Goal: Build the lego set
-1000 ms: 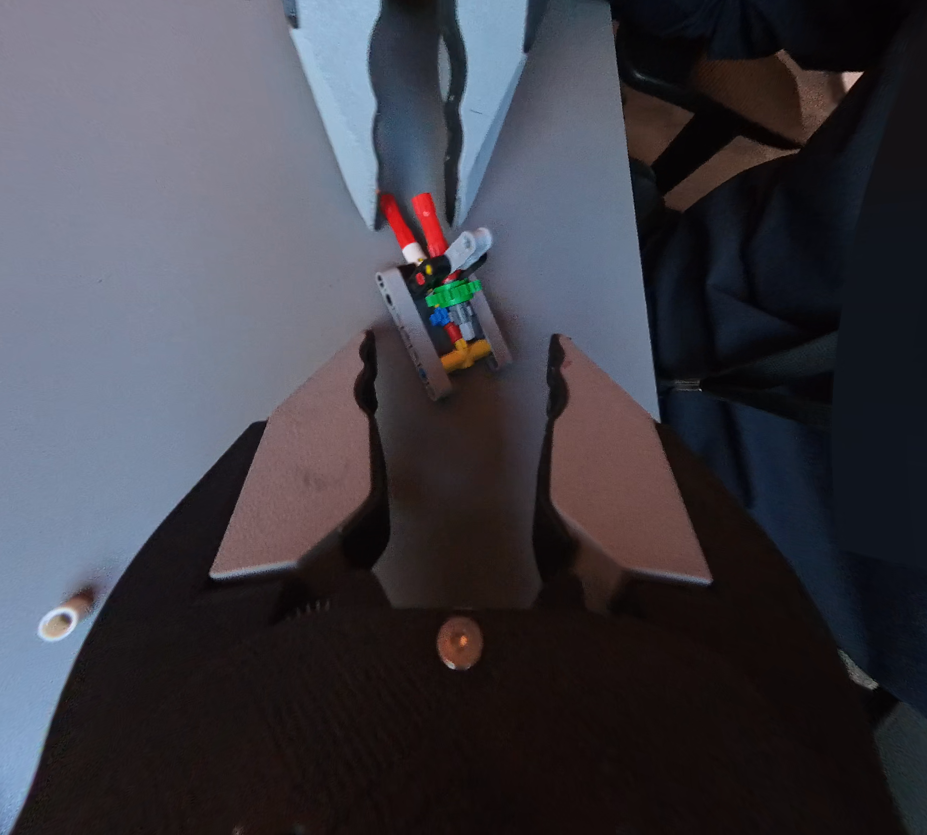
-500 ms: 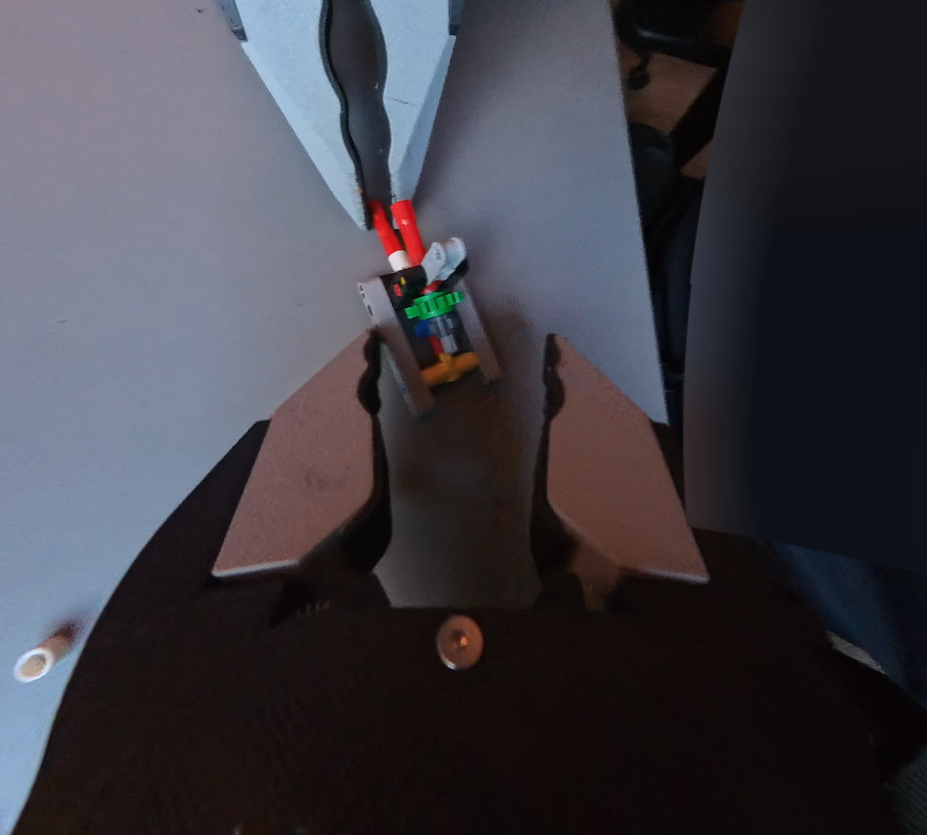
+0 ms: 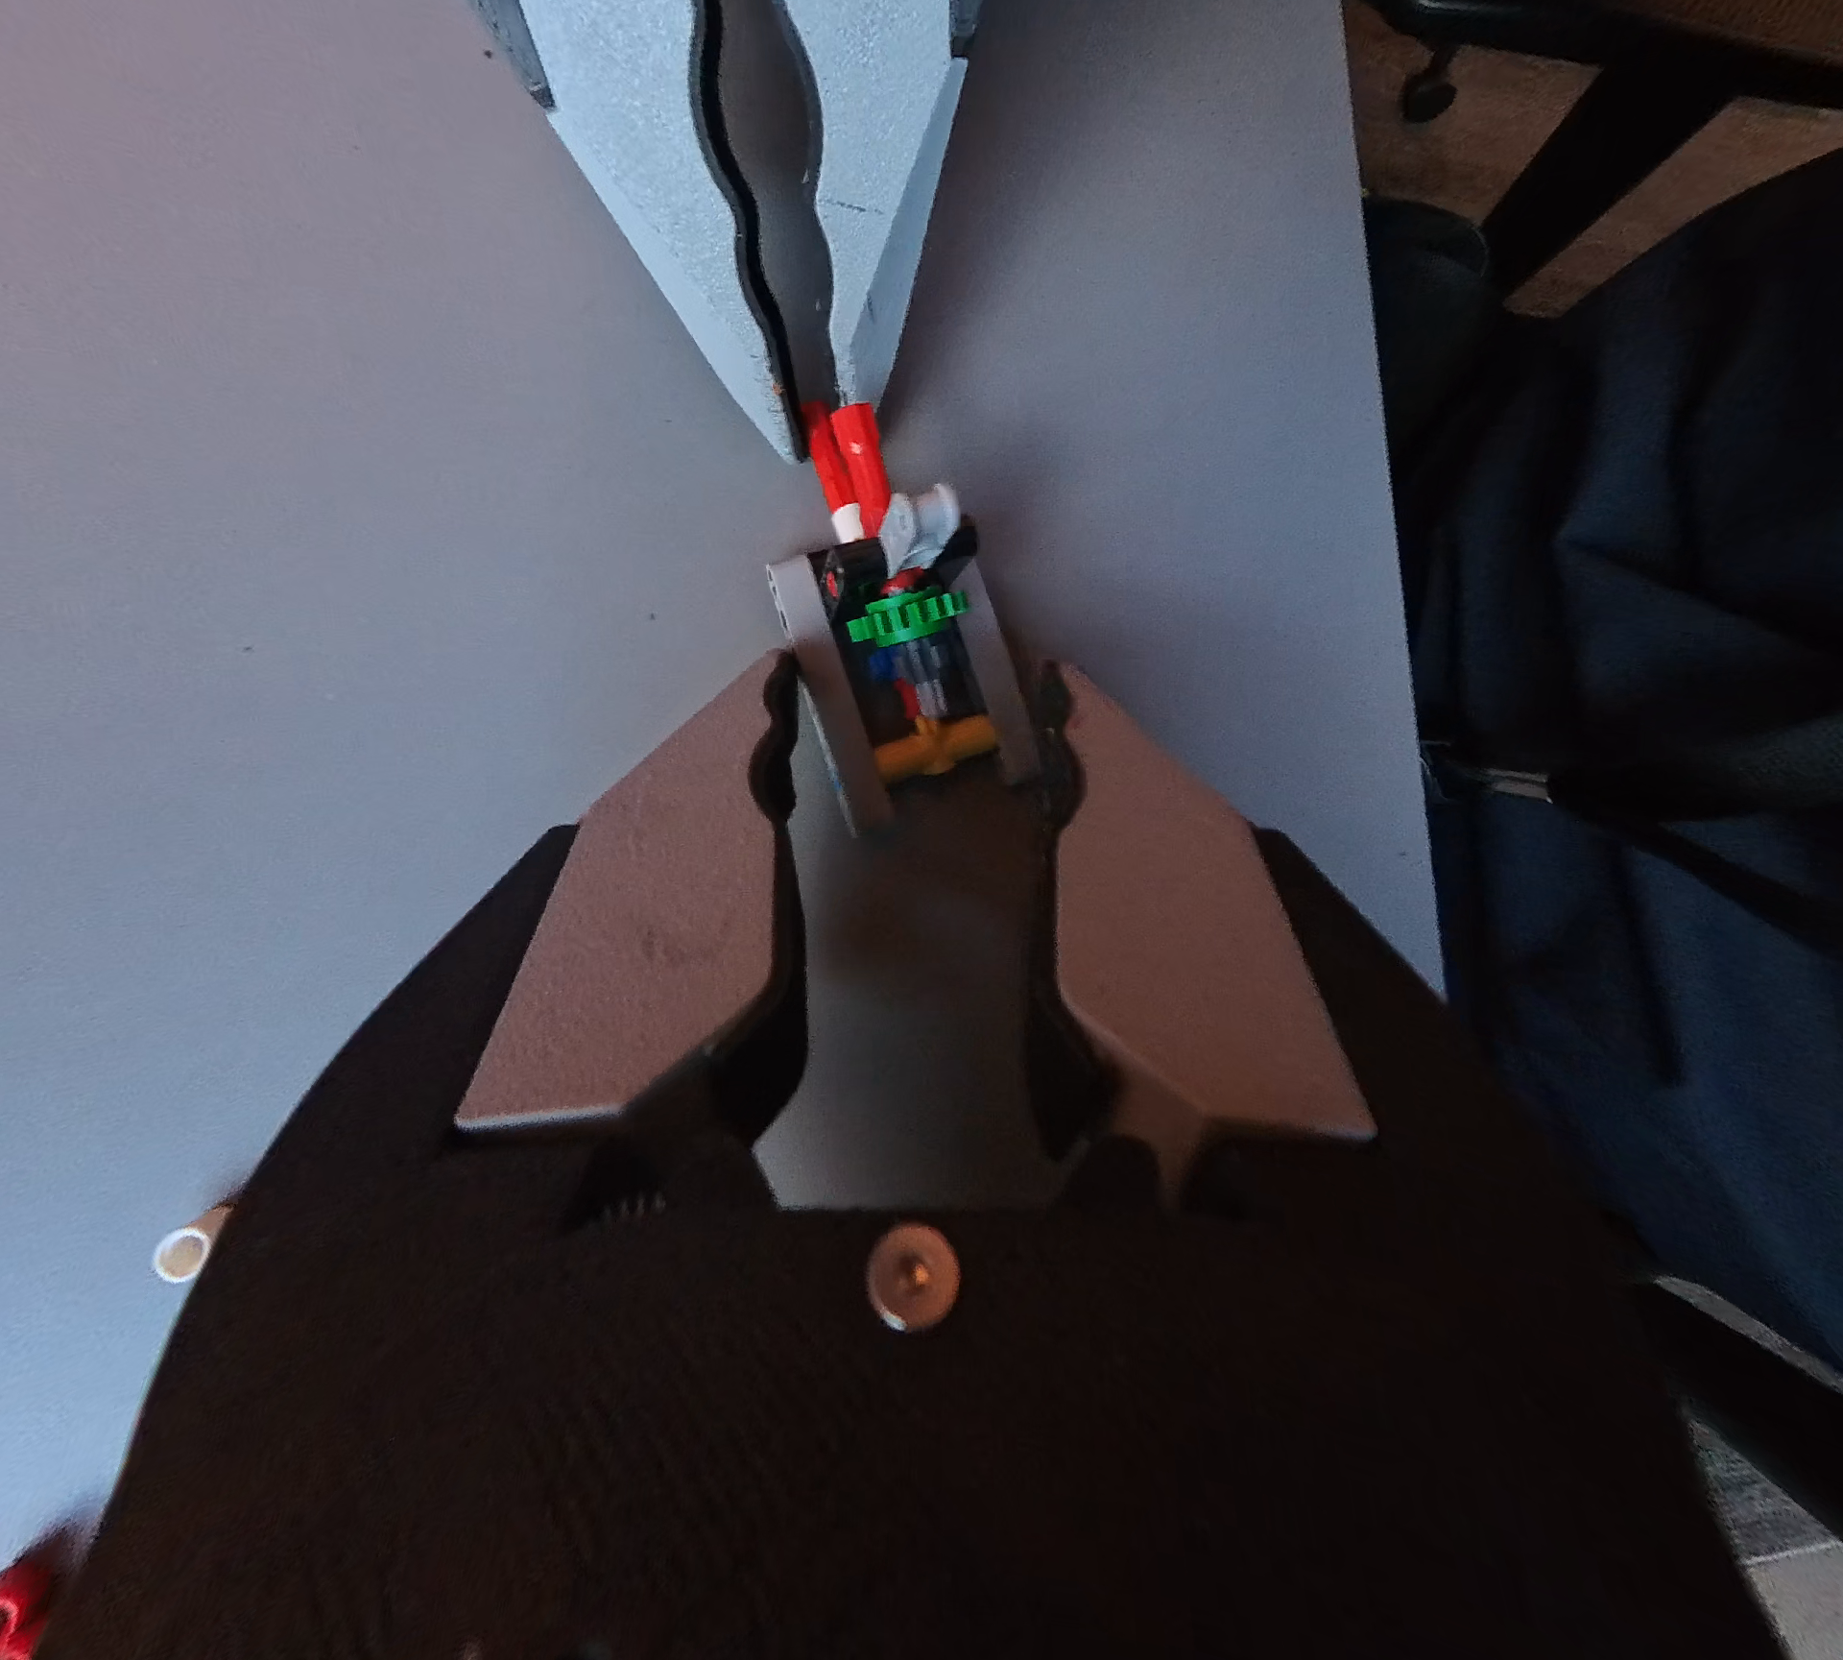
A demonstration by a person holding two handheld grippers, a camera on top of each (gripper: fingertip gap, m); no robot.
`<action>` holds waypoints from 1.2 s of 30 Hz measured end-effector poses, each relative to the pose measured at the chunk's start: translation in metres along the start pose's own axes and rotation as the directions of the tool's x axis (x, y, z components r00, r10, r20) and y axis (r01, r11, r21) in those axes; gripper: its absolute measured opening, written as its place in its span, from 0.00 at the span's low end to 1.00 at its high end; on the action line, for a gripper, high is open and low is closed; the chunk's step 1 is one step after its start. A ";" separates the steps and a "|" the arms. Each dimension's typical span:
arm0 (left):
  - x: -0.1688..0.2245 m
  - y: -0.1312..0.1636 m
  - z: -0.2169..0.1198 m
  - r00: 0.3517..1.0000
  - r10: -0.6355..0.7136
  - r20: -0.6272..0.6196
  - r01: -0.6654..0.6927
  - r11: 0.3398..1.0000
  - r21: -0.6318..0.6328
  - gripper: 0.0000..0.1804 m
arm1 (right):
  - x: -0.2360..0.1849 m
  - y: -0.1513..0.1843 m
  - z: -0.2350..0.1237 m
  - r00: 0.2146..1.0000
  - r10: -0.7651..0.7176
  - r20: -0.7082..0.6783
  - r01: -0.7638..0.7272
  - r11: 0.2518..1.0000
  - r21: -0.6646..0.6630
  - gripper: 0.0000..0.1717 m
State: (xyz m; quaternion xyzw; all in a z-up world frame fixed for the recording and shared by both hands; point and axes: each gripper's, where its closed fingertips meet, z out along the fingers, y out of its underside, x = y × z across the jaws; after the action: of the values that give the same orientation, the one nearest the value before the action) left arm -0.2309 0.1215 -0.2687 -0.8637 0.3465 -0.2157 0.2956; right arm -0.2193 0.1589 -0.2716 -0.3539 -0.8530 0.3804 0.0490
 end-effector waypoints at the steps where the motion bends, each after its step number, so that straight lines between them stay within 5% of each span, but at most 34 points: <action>1: 0.002 0.000 0.000 1.000 0.007 -0.006 -0.007 1.000 -0.002 0.28 | 0.000 0.000 0.000 1.000 0.004 0.003 -0.004 1.000 -0.001 0.02; 7: -0.004 0.000 0.004 0.987 0.106 0.124 -0.106 0.994 -0.007 0.24 | -0.001 0.001 -0.001 1.000 0.007 -0.001 -0.007 1.000 -0.018 0.02; 36: -0.004 -0.004 0.008 0.993 0.070 0.096 -0.073 0.997 0.027 0.22 | -0.003 0.001 -0.008 1.000 0.023 0.003 -0.023 1.000 0.002 0.01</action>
State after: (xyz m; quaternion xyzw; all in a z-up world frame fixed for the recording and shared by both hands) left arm -0.2271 0.1293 -0.2729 -0.8555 0.3594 -0.1688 0.3325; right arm -0.2143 0.1621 -0.2661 -0.3630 -0.8485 0.3825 0.0437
